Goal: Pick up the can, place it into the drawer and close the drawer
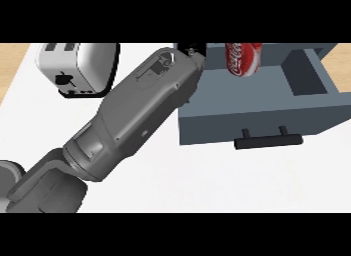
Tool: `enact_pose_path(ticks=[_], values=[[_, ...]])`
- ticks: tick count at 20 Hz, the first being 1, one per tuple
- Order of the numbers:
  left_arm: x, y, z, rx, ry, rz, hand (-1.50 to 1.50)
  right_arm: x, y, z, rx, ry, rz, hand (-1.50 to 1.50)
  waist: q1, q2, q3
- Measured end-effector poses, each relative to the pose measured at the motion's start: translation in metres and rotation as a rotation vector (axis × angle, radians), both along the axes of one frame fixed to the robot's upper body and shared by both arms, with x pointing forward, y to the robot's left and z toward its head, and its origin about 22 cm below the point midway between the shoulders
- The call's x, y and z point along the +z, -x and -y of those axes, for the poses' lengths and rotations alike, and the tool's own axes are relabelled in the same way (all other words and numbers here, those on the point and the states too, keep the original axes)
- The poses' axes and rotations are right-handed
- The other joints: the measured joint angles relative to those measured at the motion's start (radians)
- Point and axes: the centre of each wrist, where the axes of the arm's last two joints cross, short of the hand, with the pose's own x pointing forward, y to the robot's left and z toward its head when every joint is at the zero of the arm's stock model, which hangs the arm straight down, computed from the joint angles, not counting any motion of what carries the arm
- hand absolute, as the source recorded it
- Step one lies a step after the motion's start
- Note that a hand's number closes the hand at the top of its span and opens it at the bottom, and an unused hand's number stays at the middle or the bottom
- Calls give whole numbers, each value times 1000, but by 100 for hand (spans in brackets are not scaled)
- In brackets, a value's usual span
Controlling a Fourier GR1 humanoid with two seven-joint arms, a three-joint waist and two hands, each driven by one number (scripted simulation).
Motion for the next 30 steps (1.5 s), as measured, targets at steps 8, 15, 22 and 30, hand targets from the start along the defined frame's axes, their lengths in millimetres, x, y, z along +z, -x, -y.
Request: enact_pose_path(ticks=[8,15,22,30], values=[[-16,0,1,53,-48,-14,-150,1,-2,-5,11,-2,-6,-150,-11,4,0],[-24,-2,-2,95,-56,-24,-150,5,-4,-3,7,5,-1,-150,-13,5,0],[-26,2,2,114,-43,-12,-150,6,-9,-7,15,13,15,-150,-15,6,0],[-28,2,1,106,8,25,-150,27,-15,-10,46,259,138,-150,-4,7,0]])
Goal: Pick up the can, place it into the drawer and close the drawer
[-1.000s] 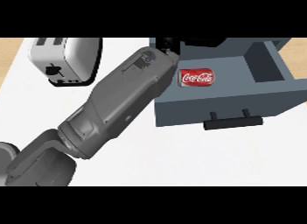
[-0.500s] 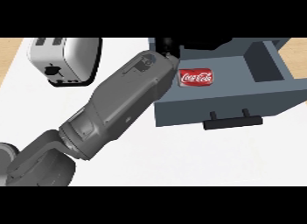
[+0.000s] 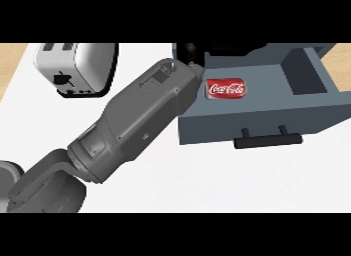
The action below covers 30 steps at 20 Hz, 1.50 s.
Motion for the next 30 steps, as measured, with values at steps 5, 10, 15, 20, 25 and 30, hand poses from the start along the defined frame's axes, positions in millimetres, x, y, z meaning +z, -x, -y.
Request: enact_pose_path(ticks=[5,10,15,20,25,30], values=[[6,1,3,-8,11,47,-150,11,-12,-15,19,132,65,-150,22,-1,0],[14,3,8,-6,25,67,-150,16,-26,-34,13,285,86,-150,37,-2,0],[21,1,8,-18,43,51,-150,17,-52,-57,-7,401,88,-150,65,-6,-1],[23,4,10,-16,50,38,-150,10,-92,-82,-29,505,93,-150,86,-11,-2],[23,1,1,-7,44,20,-150,-3,-134,-104,-43,620,101,-150,99,-15,-2],[23,-2,-11,17,30,26,-150,-14,-169,-128,-20,753,98,-150,102,-18,-2]])
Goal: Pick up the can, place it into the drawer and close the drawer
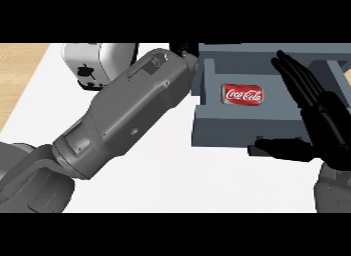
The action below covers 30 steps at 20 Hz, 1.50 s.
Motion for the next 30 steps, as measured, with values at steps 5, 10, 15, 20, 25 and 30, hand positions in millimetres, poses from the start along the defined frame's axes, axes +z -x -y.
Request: enact_pose_path(ticks=[5,10,15,20,25,30], values=[[7,-5,-19,7,-5,0,-150,-18,-38,-13,-7,145,-18,-150,10,0,0],[11,-4,-34,26,-10,-8,-150,-46,-69,-25,-53,248,-32,-150,16,-1,0],[12,-1,-55,39,-11,-7,-150,-68,-99,-35,-103,300,-55,-150,22,-1,0],[16,-1,-75,54,-18,-4,-150,-85,-120,-37,-144,365,-23,-150,18,-7,-7],[20,3,-86,49,-17,-4,-150,-91,-138,-35,-189,393,25,-150,25,-10,-13],[19,5,-101,51,-15,-6,-150,-91,-153,-30,-216,392,62,-150,34,-5,-13]])
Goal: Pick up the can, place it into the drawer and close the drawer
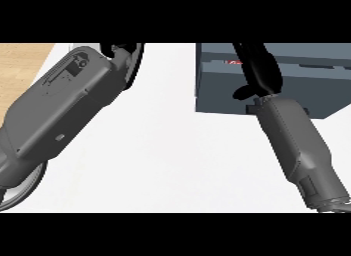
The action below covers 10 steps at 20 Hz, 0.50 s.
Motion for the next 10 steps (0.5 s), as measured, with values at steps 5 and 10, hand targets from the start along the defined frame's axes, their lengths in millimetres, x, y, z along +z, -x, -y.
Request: enact_pose_path(ticks=[5,10], values=[[6,6,-5,-4,0,4,-150,0,-10,6,-33,6,39,-150,14,7,2],[6,11,-8,-10,-9,14,-150,7,-20,8,-75,-6,67,-150,26,19,10]])
